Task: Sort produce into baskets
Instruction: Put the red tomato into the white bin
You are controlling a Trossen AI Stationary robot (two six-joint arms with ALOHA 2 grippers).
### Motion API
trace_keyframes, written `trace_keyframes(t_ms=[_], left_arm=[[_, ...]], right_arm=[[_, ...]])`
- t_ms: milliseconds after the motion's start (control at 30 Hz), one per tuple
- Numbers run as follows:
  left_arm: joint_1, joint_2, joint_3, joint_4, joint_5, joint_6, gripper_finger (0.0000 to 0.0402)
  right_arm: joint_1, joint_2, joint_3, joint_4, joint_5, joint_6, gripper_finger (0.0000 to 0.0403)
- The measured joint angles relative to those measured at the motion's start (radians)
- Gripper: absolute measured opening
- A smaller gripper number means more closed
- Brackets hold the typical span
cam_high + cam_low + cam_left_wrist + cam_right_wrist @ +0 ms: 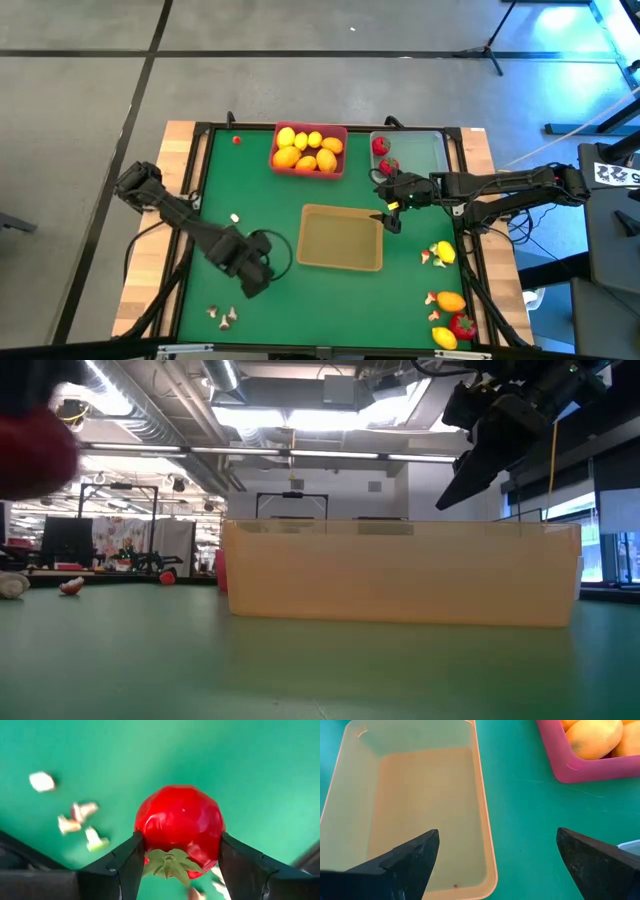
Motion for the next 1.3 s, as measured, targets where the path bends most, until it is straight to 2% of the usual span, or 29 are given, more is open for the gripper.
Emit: trace_keyframes(t_ms=[300,633,767,1000,1300], left_arm=[[0.198,0.000,0.000,0.035,-0.085,0.304,0.0217],[0.385,0.000,0.000,0.281,-0.154,0.584,0.0217],[0.447,0.000,0.000,0.401,-0.190,0.665,0.0217],[0.530,0.000,0.000,0.639,-0.192,0.786,0.0218],[0.633,0.000,0.000,0.816,-0.191,0.887,0.0218]], right_arm=[[0.000,0.000,0.000,-0.016,0.005,0.000,0.0399],[0.000,0.000,0.000,-0.082,0.093,0.002,0.0399],[0.000,0.000,0.000,-0.085,0.126,0.002,0.0399],[0.000,0.000,0.000,-0.120,0.162,0.002,0.0399],[0.000,-0.027,0.000,-0.185,0.212,0.005,0.0399]])
